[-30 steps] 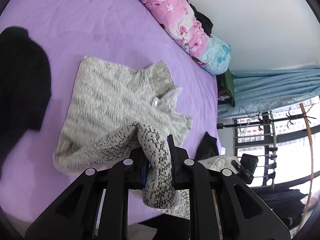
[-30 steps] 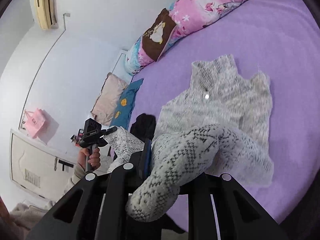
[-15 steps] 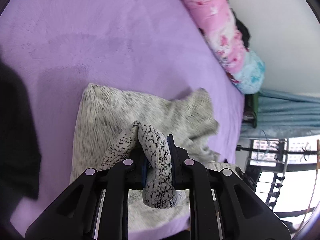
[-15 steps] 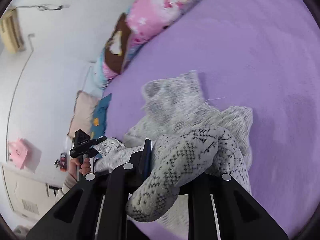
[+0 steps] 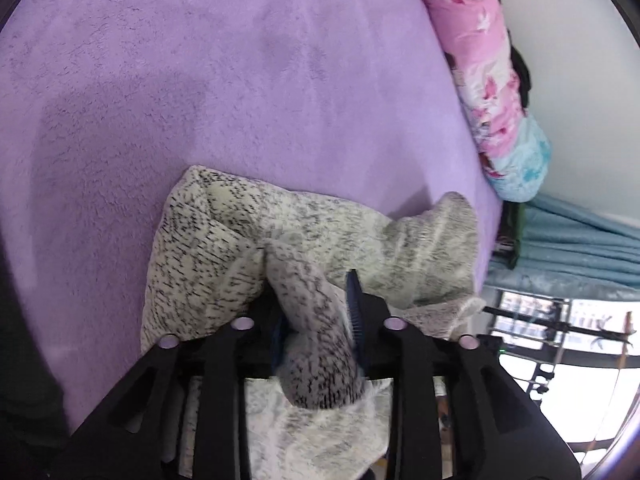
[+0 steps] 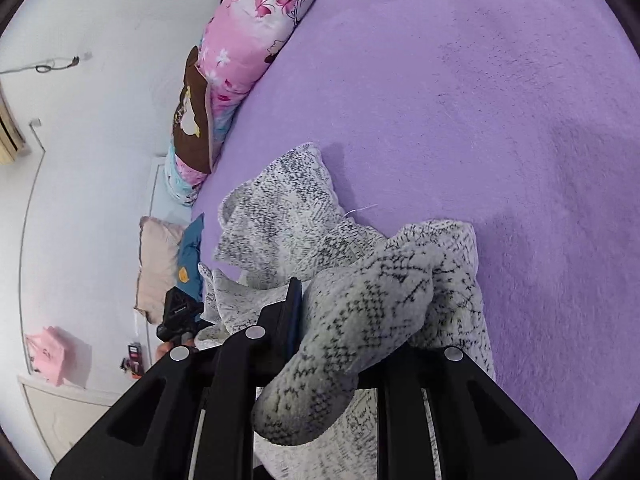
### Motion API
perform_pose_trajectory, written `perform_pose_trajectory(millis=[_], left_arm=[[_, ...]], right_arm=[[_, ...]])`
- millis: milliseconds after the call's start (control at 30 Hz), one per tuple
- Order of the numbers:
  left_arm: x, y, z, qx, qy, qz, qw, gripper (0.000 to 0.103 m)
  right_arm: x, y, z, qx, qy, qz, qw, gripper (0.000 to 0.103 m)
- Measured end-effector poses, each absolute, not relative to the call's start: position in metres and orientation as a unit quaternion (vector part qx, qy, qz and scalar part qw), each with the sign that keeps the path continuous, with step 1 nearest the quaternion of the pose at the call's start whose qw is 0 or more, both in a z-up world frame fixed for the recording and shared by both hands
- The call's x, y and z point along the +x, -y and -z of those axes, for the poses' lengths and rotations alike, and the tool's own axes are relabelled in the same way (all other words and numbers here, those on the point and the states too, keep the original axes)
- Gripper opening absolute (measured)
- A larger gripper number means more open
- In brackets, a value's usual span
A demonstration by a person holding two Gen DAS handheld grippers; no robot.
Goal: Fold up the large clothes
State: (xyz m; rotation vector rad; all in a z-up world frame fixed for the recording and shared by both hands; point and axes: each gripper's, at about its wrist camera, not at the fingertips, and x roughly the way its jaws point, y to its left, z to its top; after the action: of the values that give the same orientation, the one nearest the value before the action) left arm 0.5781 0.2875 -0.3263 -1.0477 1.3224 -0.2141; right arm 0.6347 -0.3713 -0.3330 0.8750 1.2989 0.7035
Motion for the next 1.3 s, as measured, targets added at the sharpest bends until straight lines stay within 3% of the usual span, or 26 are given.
perform_pose_trajectory(millis=[33, 67, 100, 167, 200, 300, 1033, 1300], left_arm=[[0.576, -0.287, 0.318, -0.454, -0.581, 0.094, 0.669, 0.058], [0.575, -0.285, 0.301, -0.424, -0.577, 0.084, 0.693, 0.084], [0.575, -0.281, 0.287, -0.403, -0.570, 0.078, 0.712, 0.098], [0.573, -0.275, 0.256, -0.365, -0.551, 0.076, 0.747, 0.097], [0.571, -0.273, 0.240, -0.351, -0.538, 0.080, 0.762, 0.097], [0.561, -0.270, 0.208, -0.337, -0.523, 0.075, 0.779, 0.097], [0.399, -0.196, 0.074, -0.278, -0.437, 0.027, 0.855, 0.097], [0.346, -0.181, 0.103, -0.288, -0.448, -0.012, 0.847, 0.097]], right_arm=[[0.633, 0.370, 0.329, 0.382, -0.574, -0.311, 0.655, 0.019], [0.630, 0.371, 0.325, 0.377, -0.576, -0.311, 0.656, 0.020], [0.628, 0.371, 0.320, 0.372, -0.578, -0.308, 0.658, 0.024], [0.623, 0.371, 0.309, 0.378, -0.579, -0.308, 0.654, 0.067], [0.620, 0.372, 0.300, 0.380, -0.572, -0.305, 0.660, 0.097], [0.612, 0.384, 0.265, 0.376, -0.528, -0.300, 0.701, 0.096], [0.483, 0.364, 0.136, 0.277, -0.493, -0.372, 0.736, 0.096], [0.428, 0.343, 0.106, 0.203, -0.481, -0.389, 0.759, 0.096]])
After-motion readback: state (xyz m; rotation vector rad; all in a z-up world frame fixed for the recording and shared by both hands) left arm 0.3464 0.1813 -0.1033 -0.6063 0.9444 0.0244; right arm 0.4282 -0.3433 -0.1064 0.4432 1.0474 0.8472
